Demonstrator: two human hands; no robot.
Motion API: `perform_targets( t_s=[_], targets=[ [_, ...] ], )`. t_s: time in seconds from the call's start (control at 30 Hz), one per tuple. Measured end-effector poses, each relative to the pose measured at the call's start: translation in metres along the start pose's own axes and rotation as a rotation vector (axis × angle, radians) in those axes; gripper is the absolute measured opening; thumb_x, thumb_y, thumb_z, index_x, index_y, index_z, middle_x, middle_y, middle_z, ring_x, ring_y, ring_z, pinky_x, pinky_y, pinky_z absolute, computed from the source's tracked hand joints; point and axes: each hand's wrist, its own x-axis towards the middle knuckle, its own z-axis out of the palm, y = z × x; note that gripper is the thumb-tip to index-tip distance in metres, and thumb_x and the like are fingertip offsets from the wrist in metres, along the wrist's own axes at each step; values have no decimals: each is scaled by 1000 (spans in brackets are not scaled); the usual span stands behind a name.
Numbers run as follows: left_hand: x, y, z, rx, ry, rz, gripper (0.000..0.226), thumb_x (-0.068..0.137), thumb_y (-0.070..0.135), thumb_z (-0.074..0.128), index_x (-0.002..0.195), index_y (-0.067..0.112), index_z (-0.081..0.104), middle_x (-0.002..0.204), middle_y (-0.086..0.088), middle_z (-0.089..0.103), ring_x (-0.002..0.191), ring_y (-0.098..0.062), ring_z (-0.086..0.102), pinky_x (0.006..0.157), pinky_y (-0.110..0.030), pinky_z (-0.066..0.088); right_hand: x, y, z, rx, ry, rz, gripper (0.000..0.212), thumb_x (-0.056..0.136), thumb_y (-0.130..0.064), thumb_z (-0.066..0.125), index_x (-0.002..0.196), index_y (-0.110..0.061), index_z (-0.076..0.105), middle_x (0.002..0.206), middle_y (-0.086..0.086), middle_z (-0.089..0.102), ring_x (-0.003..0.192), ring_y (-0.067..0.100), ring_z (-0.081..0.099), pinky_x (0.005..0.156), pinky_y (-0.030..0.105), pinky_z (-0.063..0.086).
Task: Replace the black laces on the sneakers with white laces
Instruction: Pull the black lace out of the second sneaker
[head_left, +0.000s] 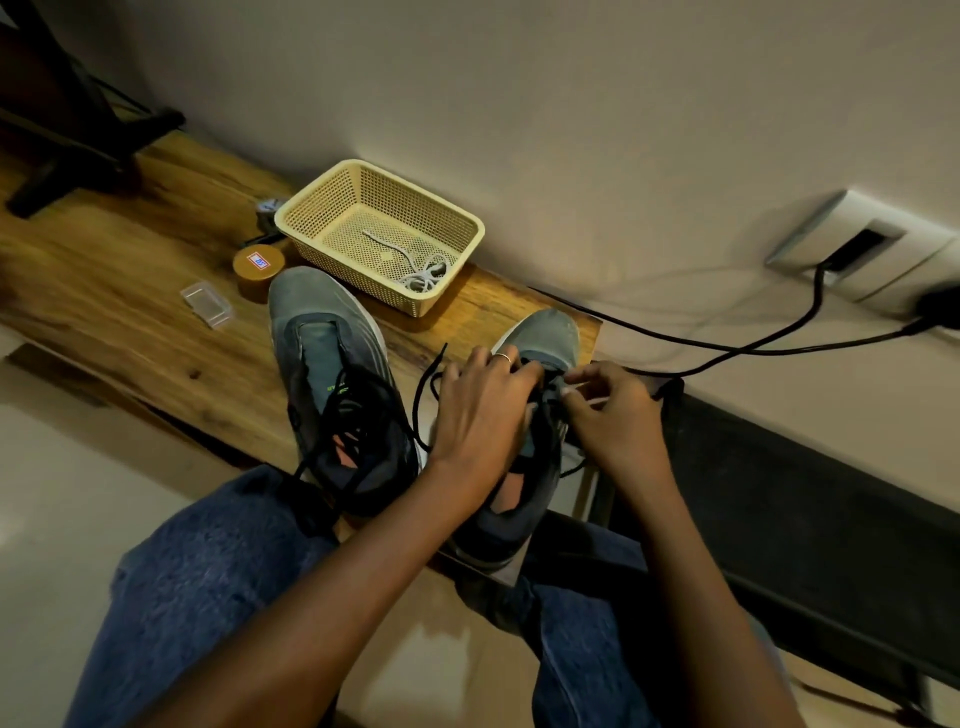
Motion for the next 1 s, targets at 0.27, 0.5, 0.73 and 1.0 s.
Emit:
perform_targets(
  t_s=[0.27, 0.5, 0.73, 1.0],
  targets=[
    [1, 1, 2, -47, -42, 36, 26, 94, 28, 49, 119, 21, 46, 121, -2, 51, 113, -22, 50, 91, -37, 35, -5, -5, 4, -9, -188, 75, 20, 79, -29, 71, 86, -25, 53, 83, 9, 63, 80, 28, 65, 73, 48, 57],
    [-4, -2, 10, -555, 135, -256, 6, 96, 16, 51, 98, 13, 47, 85, 0, 52, 75, -17, 49, 59, -22, 25, -5, -8, 3, -1, -179, 109, 20, 80, -17, 65, 98, -19, 58, 86, 7, 64, 83, 24, 66, 76, 47, 58],
    [-3, -2, 4, -164, -97, -13, 36, 94, 24, 52, 129, 24, 49, 135, 3, 41, 124, -19, 36, 95, -37, 34, -7, -8, 4, -105, -173, 41, 27, 83, -21, 67, 109, -18, 58, 90, 4, 63, 85, 21, 64, 77, 46, 57],
    [-2, -4, -1, -65, 29, 36, 23, 95, 31, 51, 116, 23, 57, 121, 6, 58, 121, -15, 43, 101, -36, 27, -8, -10, 4, -157, -154, 2, 26, 84, -22, 65, 108, -17, 58, 79, -5, 58, 81, 16, 60, 75, 38, 55]
  ],
)
